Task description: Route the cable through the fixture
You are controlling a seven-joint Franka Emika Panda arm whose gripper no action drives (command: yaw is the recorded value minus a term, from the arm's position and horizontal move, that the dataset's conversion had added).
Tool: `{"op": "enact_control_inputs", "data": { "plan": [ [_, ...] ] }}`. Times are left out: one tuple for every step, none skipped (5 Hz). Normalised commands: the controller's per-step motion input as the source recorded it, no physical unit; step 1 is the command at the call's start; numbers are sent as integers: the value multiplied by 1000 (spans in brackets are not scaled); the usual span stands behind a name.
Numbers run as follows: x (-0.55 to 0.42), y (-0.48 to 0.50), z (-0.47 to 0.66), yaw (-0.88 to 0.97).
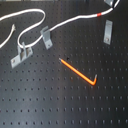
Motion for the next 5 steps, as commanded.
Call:
{"op": "enact_control_inputs", "data": {
  "plan": [
    [-37,46,0,-74],
    [-364,171,243,-468],
    [-171,177,281,-700],
    [-156,149,331,-723],
    [-135,102,369,-803]
  ]
}}
